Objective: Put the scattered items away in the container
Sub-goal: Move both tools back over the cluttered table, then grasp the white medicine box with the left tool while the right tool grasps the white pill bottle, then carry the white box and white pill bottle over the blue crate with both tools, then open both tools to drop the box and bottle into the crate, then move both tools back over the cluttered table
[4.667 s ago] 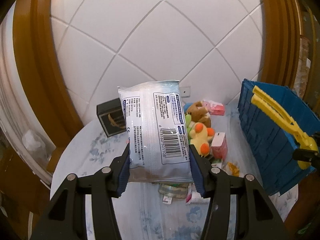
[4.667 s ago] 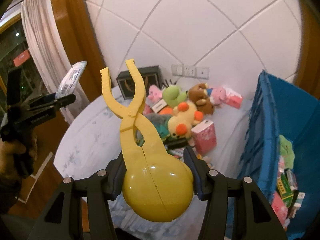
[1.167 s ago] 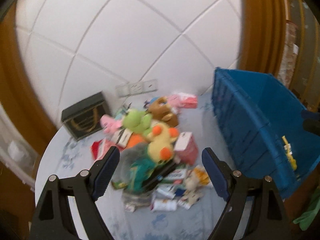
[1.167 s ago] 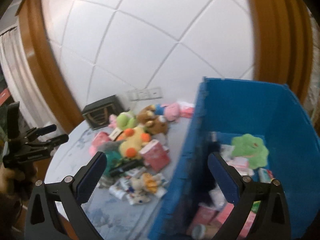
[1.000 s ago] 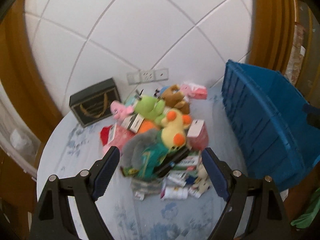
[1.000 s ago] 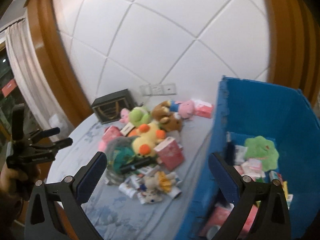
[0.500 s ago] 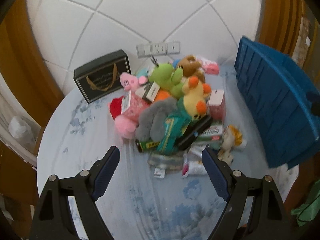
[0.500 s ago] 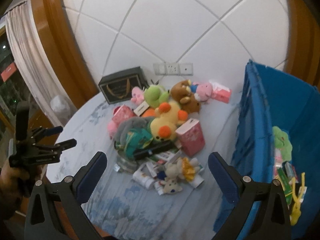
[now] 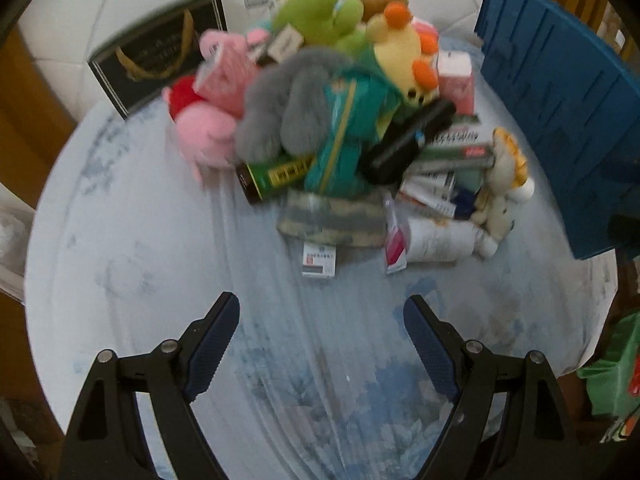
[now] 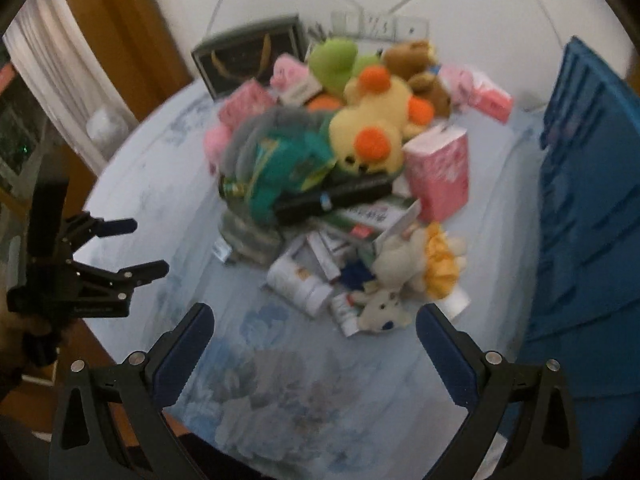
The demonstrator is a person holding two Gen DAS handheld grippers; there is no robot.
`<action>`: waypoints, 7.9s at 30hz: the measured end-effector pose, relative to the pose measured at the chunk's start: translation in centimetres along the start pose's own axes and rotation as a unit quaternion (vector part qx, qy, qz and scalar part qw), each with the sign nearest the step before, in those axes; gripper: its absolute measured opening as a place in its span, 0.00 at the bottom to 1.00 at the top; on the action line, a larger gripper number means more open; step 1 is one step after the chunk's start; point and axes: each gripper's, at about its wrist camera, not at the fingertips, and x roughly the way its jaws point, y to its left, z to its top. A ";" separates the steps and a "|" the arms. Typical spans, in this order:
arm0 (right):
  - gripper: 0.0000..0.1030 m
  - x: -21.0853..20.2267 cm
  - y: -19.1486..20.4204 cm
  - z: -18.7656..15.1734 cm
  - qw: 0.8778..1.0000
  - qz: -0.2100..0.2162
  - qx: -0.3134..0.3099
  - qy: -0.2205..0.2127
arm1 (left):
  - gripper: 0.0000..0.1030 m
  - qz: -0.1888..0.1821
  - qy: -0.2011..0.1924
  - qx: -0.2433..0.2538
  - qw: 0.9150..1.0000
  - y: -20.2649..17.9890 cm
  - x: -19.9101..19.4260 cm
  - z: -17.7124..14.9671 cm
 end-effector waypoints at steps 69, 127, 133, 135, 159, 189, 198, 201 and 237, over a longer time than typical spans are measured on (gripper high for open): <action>0.49 14.8 4.7 -1.5 0.996 0.022 -0.026 0.082 | 0.29 -0.052 -0.033 -0.045 0.997 3.3 3.8 -7.5; 0.49 -24.2 -5.9 -0.2 0.965 0.070 -0.020 -0.252 | 0.29 0.043 -0.279 0.051 0.958 -11.1 -26.8 8.9; 0.49 -26.5 -9.9 -0.9 0.961 0.059 -0.004 -0.269 | 0.29 0.026 -0.288 0.075 0.954 -16.0 -26.8 10.9; 0.49 -27.2 -11.2 -1.2 0.961 0.055 0.000 -0.272 | 0.29 0.018 -0.292 0.083 0.953 -17.6 -26.8 11.4; 0.49 -32.2 -23.7 -5.6 0.960 0.021 0.054 -0.273 | 0.29 -0.039 -0.307 0.182 0.933 -32.7 -26.7 16.9; 0.49 -32.9 -35.0 -8.6 0.955 -0.045 0.146 -0.254 | 0.29 -0.142 -0.290 0.297 0.899 -48.6 -24.0 21.8; 0.74 -32.7 -35.5 -8.0 0.956 -0.059 0.139 -0.253 | 0.43 -0.150 -0.282 0.286 0.903 -49.0 -23.4 23.0; 1.00 -32.6 -35.1 -7.8 0.953 -0.074 0.132 -0.261 | 0.87 -0.136 -0.288 0.238 0.918 -46.4 -23.2 23.6; 1.00 -26.4 -10.7 -2.4 0.965 0.076 -0.035 -0.247 | 0.87 0.026 -0.238 0.004 0.971 -12.2 -23.0 10.3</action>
